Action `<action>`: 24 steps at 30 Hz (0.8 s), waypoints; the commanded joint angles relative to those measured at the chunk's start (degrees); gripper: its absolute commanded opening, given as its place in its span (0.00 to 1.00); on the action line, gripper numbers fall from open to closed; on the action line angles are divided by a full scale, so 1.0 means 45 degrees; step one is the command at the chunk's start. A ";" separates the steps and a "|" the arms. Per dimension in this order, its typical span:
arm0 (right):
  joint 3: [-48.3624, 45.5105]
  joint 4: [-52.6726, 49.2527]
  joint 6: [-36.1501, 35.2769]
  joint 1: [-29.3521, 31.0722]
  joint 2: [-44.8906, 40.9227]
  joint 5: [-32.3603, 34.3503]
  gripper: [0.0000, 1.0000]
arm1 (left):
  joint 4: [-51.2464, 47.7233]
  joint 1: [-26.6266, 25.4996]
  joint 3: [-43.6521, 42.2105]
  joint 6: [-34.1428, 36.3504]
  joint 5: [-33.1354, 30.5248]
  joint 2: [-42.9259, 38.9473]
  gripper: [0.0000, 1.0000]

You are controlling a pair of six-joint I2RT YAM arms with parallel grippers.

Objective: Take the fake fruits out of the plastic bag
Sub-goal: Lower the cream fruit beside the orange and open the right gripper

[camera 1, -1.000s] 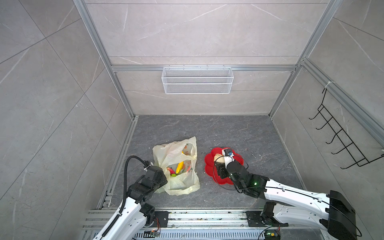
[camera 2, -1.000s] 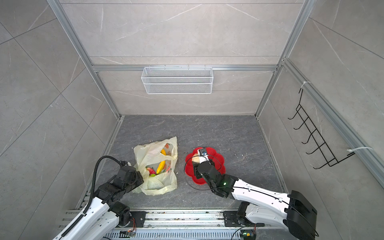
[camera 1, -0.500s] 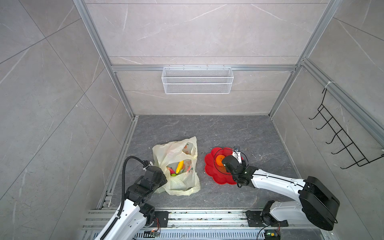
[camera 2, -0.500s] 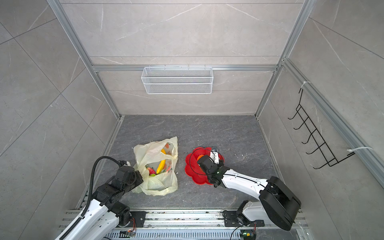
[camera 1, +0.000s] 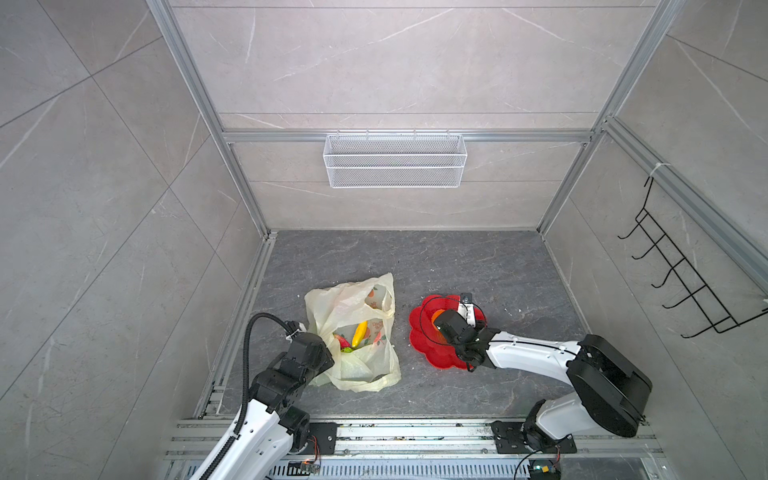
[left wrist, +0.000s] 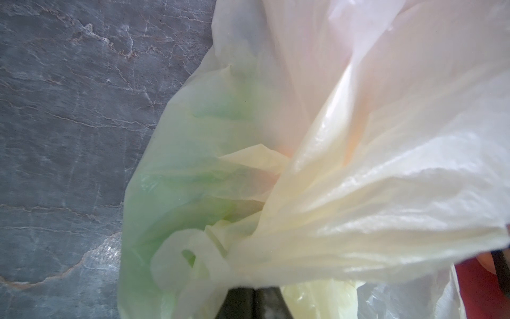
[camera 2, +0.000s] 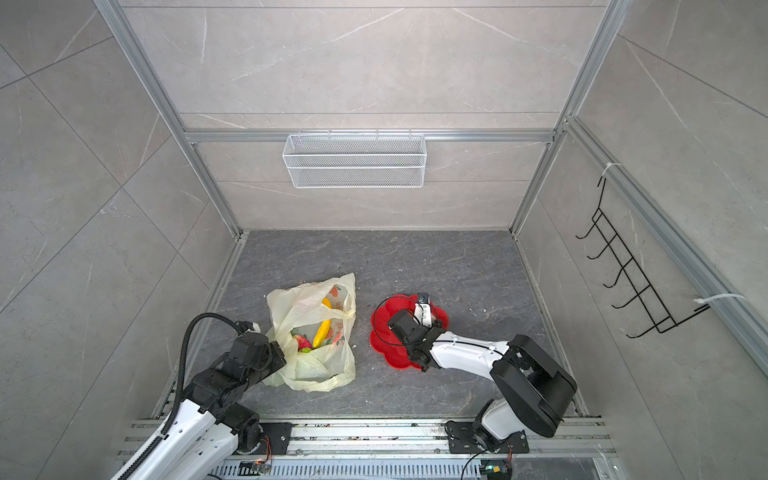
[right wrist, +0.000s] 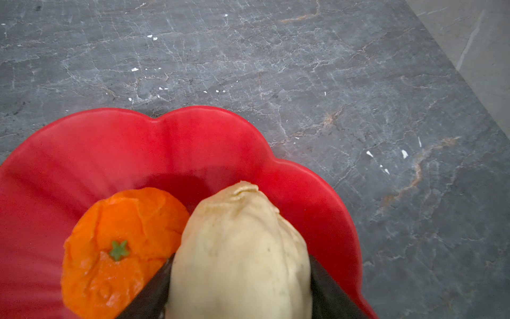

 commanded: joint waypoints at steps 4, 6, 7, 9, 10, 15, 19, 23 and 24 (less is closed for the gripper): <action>0.0415 0.0338 0.0120 -0.0111 0.0471 -0.0542 0.71 | -0.0204 -0.0032 0.0046 0.0086 -0.0175 -0.0232 0.00; 0.0272 0.0583 0.0049 -0.0115 0.0357 -0.0673 0.72 | -0.0228 -0.0032 0.0044 0.0079 -0.0192 -0.0272 0.00; 0.0215 0.0646 0.0023 -0.0111 0.0300 -0.0709 0.73 | -0.0228 -0.0037 0.0044 0.0089 -0.0192 -0.0259 0.00; 0.0281 0.0546 0.0023 -0.0130 0.0278 -0.0743 0.76 | -0.0236 -0.0033 0.0045 0.0087 -0.0193 -0.0244 0.00; 0.0322 0.0468 0.0023 -0.0149 0.0293 -0.0761 0.78 | -0.0233 -0.0033 0.0042 0.0085 -0.0192 -0.0240 0.00; -0.0003 0.0691 0.0317 -0.0314 -0.0391 -0.1449 0.85 | -0.0189 -0.0033 0.0081 0.0086 -0.0173 -0.0210 0.00; 0.0090 0.0297 0.0362 -0.0403 -0.0770 -0.1574 0.86 | -0.0131 -0.0032 0.0085 0.0086 -0.0135 -0.0186 0.00; 0.0277 -0.0330 0.0325 -0.0409 -0.1263 -0.1561 0.86 | -0.0111 -0.0033 0.0086 0.0125 -0.0114 -0.0140 0.00; 0.0335 -0.0637 0.0335 -0.0377 -0.1488 -0.1384 0.85 | -0.0111 -0.0032 0.0076 0.0144 -0.0114 -0.0155 0.00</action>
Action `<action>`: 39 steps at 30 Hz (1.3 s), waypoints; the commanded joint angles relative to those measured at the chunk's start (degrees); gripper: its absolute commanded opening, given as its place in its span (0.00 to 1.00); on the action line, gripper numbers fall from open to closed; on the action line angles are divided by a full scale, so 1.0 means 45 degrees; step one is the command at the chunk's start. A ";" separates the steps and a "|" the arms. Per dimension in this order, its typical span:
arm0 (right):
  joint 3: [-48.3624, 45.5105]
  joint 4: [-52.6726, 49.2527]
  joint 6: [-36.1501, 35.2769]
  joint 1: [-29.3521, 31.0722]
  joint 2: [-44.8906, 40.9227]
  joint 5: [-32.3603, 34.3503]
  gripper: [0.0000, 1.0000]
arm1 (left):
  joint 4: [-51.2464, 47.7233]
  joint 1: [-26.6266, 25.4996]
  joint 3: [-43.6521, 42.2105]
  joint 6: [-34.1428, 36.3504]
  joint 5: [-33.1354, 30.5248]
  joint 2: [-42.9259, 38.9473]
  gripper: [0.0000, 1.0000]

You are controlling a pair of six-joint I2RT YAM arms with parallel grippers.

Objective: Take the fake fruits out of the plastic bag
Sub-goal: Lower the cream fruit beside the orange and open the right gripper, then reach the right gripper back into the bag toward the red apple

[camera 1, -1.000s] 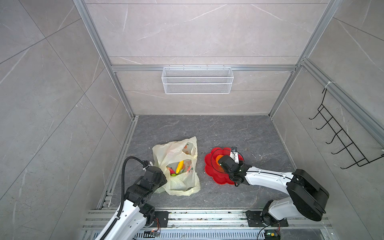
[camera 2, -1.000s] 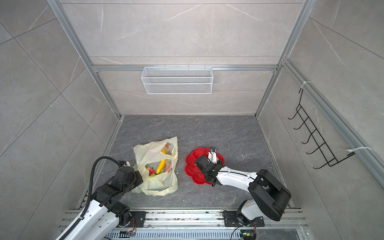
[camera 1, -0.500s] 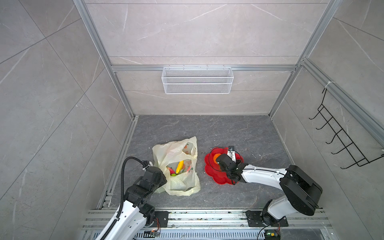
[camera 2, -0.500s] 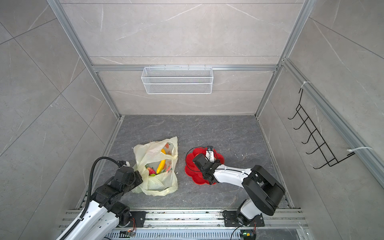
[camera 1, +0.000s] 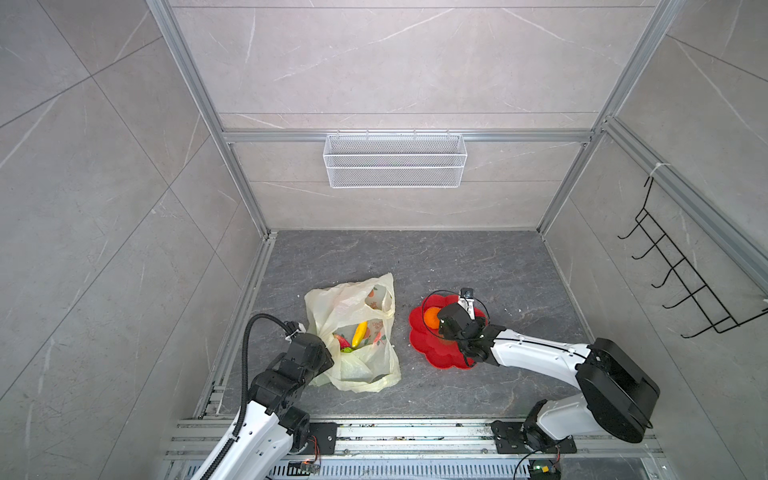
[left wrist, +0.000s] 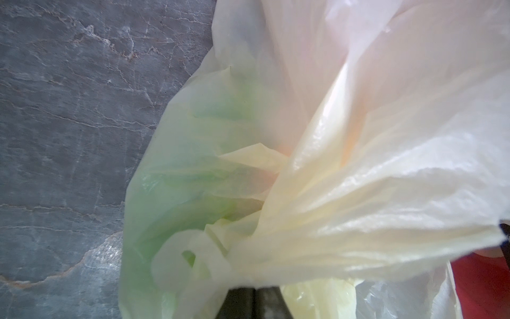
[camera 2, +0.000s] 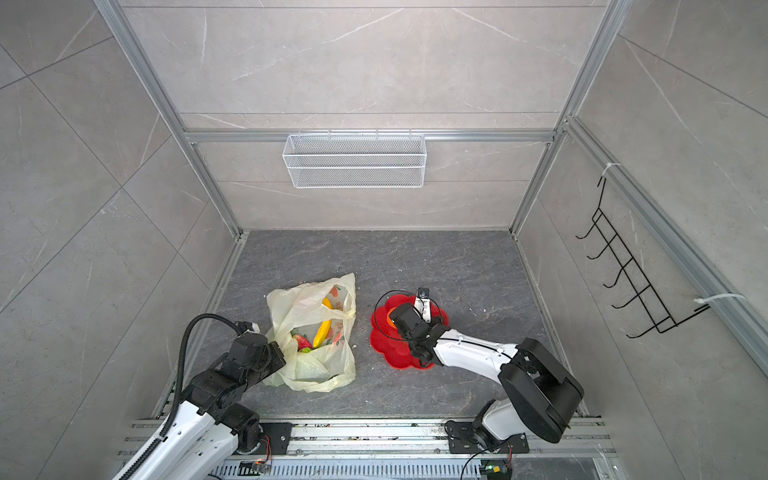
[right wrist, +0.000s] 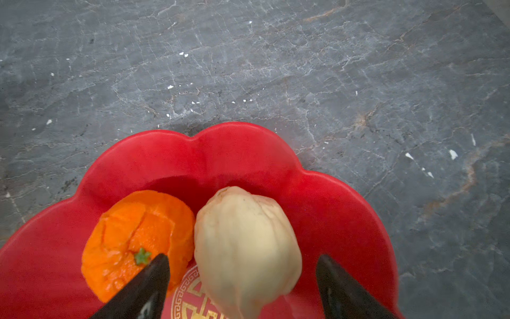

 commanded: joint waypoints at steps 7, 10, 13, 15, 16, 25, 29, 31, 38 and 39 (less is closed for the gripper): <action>0.1133 -0.2008 -0.1129 0.1850 -0.2813 0.0795 0.82 | -0.0165 -0.0035 0.0261 0.0259 -0.0365 0.0063 0.00; 0.1655 -0.1418 -0.1503 0.3011 -0.2916 -0.0517 0.78 | -0.0323 -0.0032 0.0295 0.0306 -0.0627 -0.0012 0.00; 0.2264 -0.0261 -0.1438 0.3870 -0.1983 -0.2860 0.76 | -0.0696 -0.0032 0.0345 -0.0012 -0.0790 -0.0170 0.00; 0.3000 0.0192 -0.1287 0.4330 -0.0883 -0.4202 0.74 | -0.0975 -0.0032 0.0455 -0.0224 -0.0798 -0.0134 0.00; 0.3231 0.0511 -0.1205 0.4484 -0.0491 -0.4658 0.74 | -0.1076 -0.0032 0.0492 -0.0345 -0.0830 -0.0075 0.00; 0.5957 0.1955 0.0367 0.4614 0.3629 -0.7490 0.69 | -0.0697 -0.0008 0.1151 -0.0564 -0.0910 0.1360 0.00; 0.7574 0.1290 0.0426 0.4477 0.5264 -0.7328 0.68 | -0.0190 0.0026 0.1644 -0.0139 -0.0988 0.1960 0.00; 0.8162 0.1098 0.0805 0.4250 0.5907 -0.7356 0.68 | -0.0006 0.0072 0.1951 0.0174 -0.0978 0.2200 0.00; 0.9921 0.0387 0.3628 0.3319 0.7956 -0.7667 0.67 | 0.1562 0.0834 0.1699 0.0867 0.0120 0.2360 0.00; 1.0198 0.0400 0.3961 0.3274 0.8238 -0.7754 0.67 | 0.1857 0.1050 0.1638 0.0850 0.0486 0.2578 0.00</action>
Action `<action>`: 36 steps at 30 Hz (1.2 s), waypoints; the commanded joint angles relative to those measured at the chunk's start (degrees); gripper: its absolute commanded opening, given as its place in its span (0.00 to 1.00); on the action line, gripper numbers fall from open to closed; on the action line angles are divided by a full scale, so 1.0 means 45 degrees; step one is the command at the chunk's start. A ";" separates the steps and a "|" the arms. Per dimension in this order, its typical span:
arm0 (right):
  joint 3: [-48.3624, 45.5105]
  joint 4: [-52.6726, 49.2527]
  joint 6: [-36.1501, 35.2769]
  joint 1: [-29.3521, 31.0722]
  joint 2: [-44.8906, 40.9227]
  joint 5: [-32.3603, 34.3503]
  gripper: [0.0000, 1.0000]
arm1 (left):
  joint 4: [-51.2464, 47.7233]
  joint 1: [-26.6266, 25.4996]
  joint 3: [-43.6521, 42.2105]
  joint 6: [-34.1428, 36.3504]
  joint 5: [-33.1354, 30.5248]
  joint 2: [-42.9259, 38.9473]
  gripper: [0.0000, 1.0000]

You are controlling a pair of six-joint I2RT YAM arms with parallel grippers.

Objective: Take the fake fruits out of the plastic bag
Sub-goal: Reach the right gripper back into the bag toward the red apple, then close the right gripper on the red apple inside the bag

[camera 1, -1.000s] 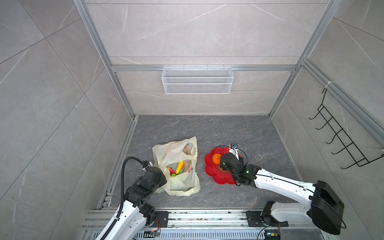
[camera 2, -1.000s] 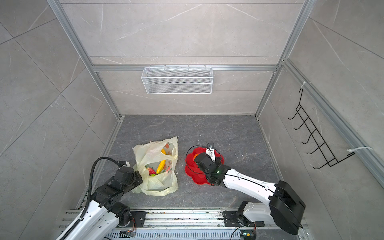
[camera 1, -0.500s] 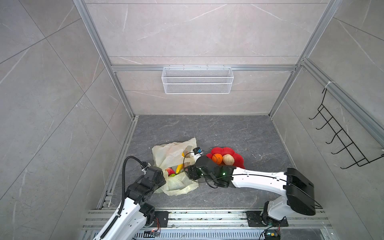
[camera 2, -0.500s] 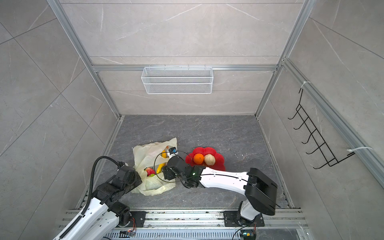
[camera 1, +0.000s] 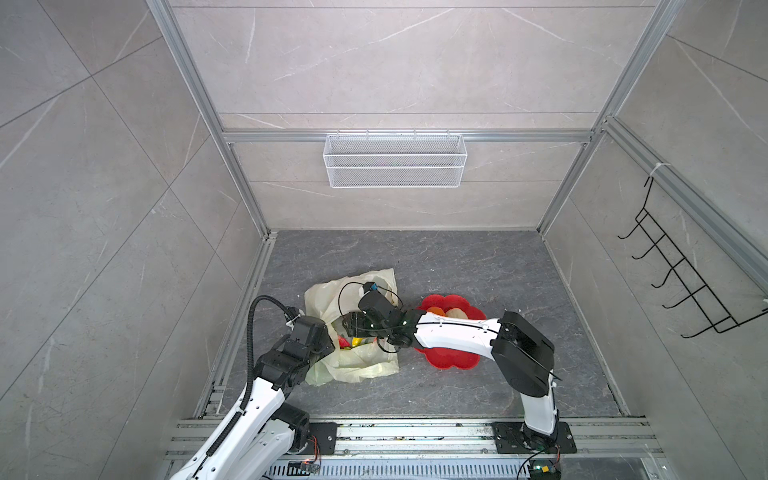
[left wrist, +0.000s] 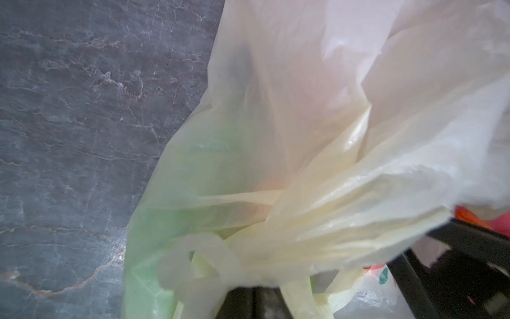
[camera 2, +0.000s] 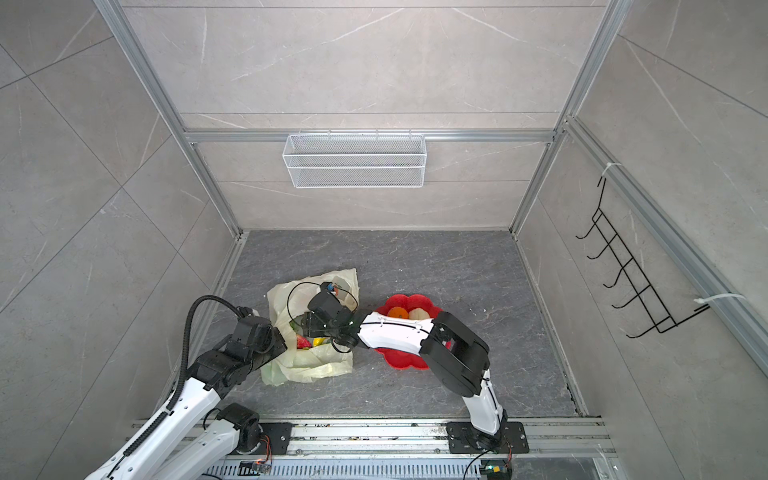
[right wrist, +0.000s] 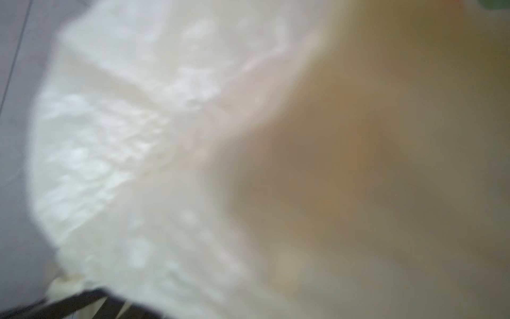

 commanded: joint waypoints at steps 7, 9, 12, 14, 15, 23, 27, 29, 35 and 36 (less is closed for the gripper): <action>0.2259 -0.0697 0.3995 -0.0562 0.2018 -0.0591 0.73 | 0.1662 0.0915 -0.0520 0.0667 0.1257 0.0672 0.00; 0.2669 -0.0628 0.4733 -0.0636 0.2409 -0.0740 0.74 | 0.1551 0.0919 -0.0682 0.0771 0.1128 0.0513 0.00; 0.3404 -0.0718 0.5603 -0.0655 0.3013 -0.0716 0.76 | 0.1401 0.0919 -0.0929 0.0772 0.1277 0.0406 0.00; 0.3857 -0.0693 0.6113 -0.0640 0.3437 -0.0713 0.77 | 0.1438 0.0911 -0.1202 0.0600 0.1415 0.0254 0.00; 0.4045 -0.0724 0.6296 -0.0655 0.3635 -0.0677 0.77 | 0.1446 0.0923 -0.1301 0.0514 0.1448 0.0178 0.00; 0.5420 -0.1345 0.6725 -0.0713 0.4617 0.0241 0.85 | 0.1635 0.0908 -0.1707 0.0425 0.1739 0.0088 0.00; 0.6241 -0.1923 0.6848 -0.0774 0.5111 0.0388 0.85 | 0.1660 0.0920 -0.1784 0.0400 0.1769 0.0044 0.00; 0.6696 -0.2351 0.6882 -0.0788 0.5363 0.0489 0.85 | 0.1700 0.0912 -0.1838 0.0367 0.1810 -0.0039 0.00; 0.7524 -0.2985 0.7311 -0.0874 0.6002 0.0459 0.83 | 0.1677 0.0907 -0.1923 0.0347 0.1827 -0.0157 0.00; 0.7626 -0.3001 0.7323 -0.0882 0.6078 0.0463 0.82 | 0.1652 0.0922 -0.1922 0.0360 0.1820 -0.0183 0.00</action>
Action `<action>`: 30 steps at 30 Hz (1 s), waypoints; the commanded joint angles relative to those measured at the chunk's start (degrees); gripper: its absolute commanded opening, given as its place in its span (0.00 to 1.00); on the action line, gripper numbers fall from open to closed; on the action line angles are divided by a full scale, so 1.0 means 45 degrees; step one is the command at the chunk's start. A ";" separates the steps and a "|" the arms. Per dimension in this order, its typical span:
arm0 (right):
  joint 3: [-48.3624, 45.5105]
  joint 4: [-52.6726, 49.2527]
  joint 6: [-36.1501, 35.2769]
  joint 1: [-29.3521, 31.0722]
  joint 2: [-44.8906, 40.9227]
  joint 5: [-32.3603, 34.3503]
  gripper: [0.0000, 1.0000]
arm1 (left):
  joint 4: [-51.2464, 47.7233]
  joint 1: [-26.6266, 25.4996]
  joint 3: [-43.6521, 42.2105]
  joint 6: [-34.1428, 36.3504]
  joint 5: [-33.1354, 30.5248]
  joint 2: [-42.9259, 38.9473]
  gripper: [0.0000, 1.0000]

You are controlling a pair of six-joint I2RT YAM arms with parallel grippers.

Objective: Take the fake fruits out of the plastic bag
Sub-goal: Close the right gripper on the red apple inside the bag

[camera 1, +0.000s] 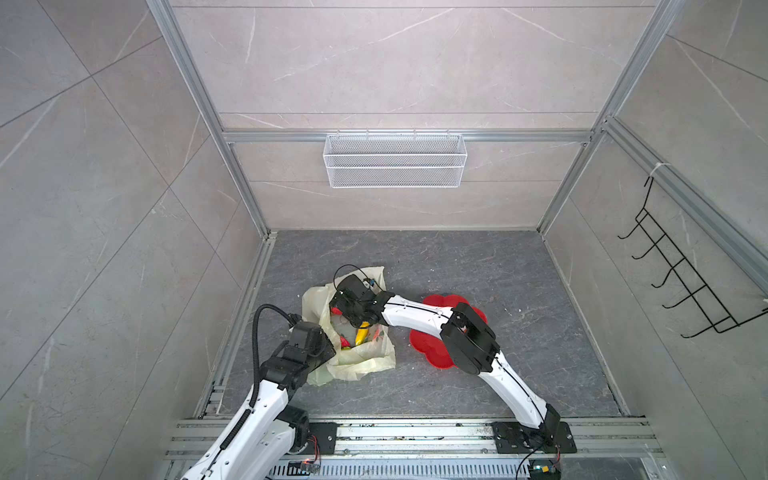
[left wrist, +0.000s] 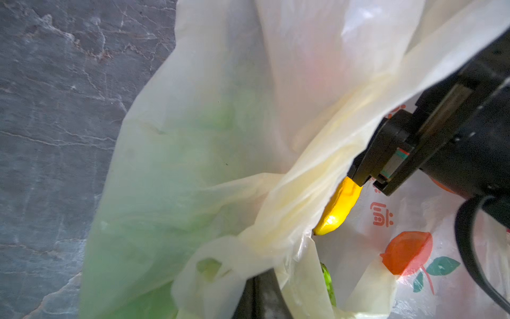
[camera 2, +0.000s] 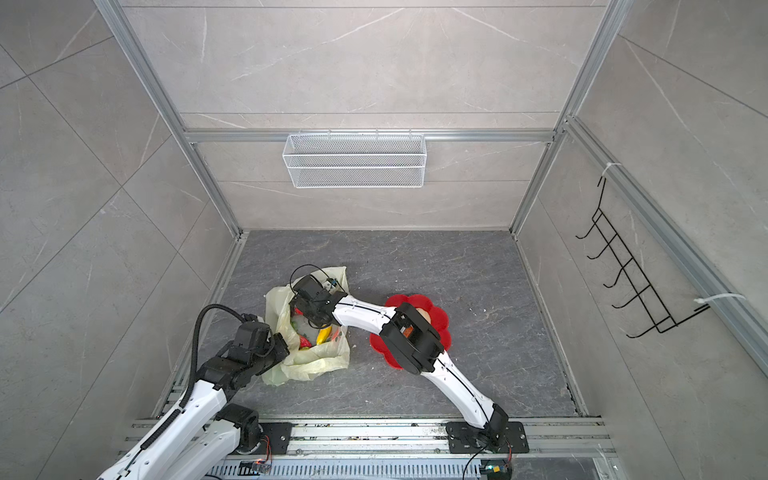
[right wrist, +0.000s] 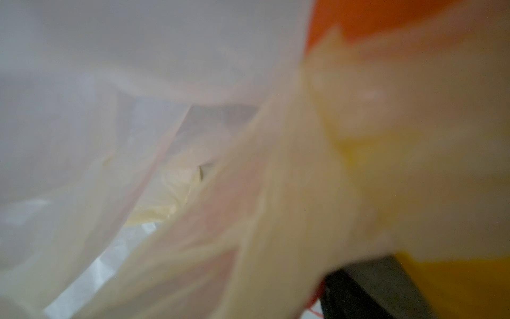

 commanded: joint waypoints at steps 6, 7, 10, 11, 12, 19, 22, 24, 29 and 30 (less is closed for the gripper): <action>0.1363 -0.1119 0.0197 -0.0201 0.0937 0.0171 0.74 | -0.0146 0.0052 -0.0130 -0.0025 0.0114 -0.0340 0.00; 0.1335 -0.1133 0.0039 -0.0215 0.0832 0.0283 0.73 | -0.0199 0.0051 -0.0154 -0.0032 0.0084 -0.0387 0.00; 0.0966 -0.0922 -0.0429 -0.0188 0.0391 0.0478 0.67 | -0.0241 0.0051 -0.0174 -0.0013 0.0075 -0.0449 0.00; 0.0746 -0.0745 -0.0592 -0.0184 0.0206 0.0528 0.65 | -0.0269 0.0048 -0.0174 -0.0027 0.0074 -0.0463 0.00; 0.0530 -0.0558 -0.0740 -0.0199 0.0020 0.0542 0.64 | -0.0270 0.0050 -0.0174 -0.0041 0.0045 -0.0474 0.00; -0.0508 -0.0336 -0.2632 0.0156 -0.1294 0.0985 0.60 | -0.0242 0.0053 -0.0024 0.0001 -0.0043 -0.0285 0.00; -0.1579 -0.0409 -0.3664 0.0373 -0.2077 0.1044 0.61 | -0.0223 0.0051 0.0132 0.0047 -0.0044 -0.0134 0.00; -0.2633 -0.0183 -0.4152 0.0472 -0.2756 0.1114 0.61 | -0.0212 0.0072 0.0189 0.0104 -0.0053 -0.0007 0.00; -0.5219 0.0647 -0.5350 0.0617 -0.4627 0.0916 0.61 | -0.0143 0.0086 0.0464 0.0140 -0.0143 0.0334 0.00; -0.5632 0.0834 -0.5682 0.0665 -0.4956 0.0865 0.61 | -0.0106 0.0093 0.0503 0.0110 -0.0146 0.0383 0.00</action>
